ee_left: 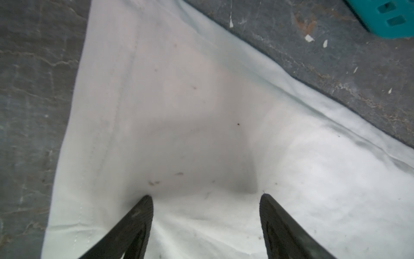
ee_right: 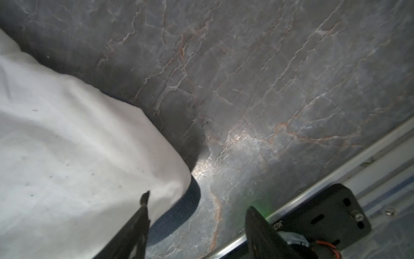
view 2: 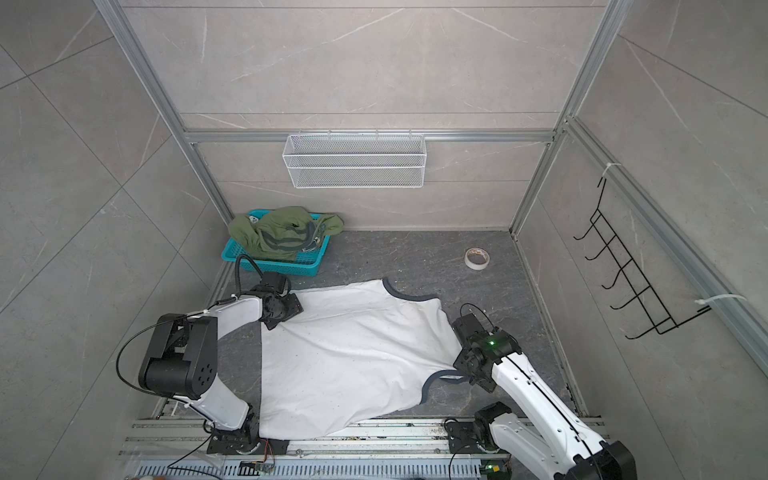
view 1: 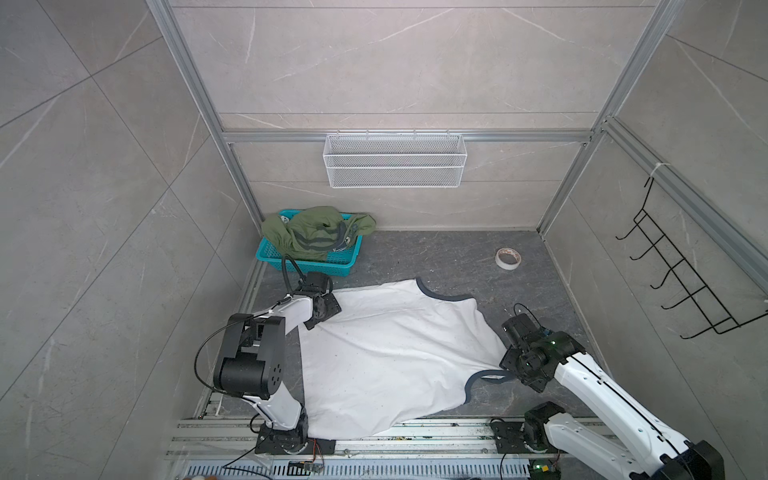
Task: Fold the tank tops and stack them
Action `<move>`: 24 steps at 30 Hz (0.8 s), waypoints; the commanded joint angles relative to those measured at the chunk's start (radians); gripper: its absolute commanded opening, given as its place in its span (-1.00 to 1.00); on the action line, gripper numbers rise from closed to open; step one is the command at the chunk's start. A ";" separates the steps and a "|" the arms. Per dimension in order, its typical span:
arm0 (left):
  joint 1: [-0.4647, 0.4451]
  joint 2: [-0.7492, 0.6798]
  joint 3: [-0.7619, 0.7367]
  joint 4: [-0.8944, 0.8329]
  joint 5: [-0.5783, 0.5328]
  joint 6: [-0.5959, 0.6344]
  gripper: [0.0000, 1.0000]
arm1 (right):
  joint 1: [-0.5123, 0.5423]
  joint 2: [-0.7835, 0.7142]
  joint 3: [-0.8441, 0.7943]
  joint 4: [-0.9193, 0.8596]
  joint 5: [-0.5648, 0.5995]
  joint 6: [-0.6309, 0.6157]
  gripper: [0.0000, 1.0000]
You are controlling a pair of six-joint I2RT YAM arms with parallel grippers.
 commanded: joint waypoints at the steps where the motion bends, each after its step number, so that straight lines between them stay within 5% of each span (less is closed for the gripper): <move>1: 0.002 0.020 0.024 -0.040 0.050 0.034 0.56 | 0.003 0.040 0.117 -0.007 0.101 -0.049 0.51; 4: 0.002 0.022 0.035 -0.043 0.075 0.049 0.56 | -0.041 0.107 0.180 0.127 0.056 -0.185 0.45; 9: -0.003 0.019 0.045 -0.047 0.089 0.048 0.56 | -0.190 0.400 0.284 0.385 -0.185 -0.369 0.36; 15: -0.013 0.012 0.050 -0.050 0.099 0.042 0.56 | -0.195 0.759 0.480 0.447 -0.197 -0.480 0.31; 24: -0.023 0.019 0.050 -0.053 0.093 0.036 0.56 | -0.132 0.923 0.595 0.483 -0.260 -0.517 0.34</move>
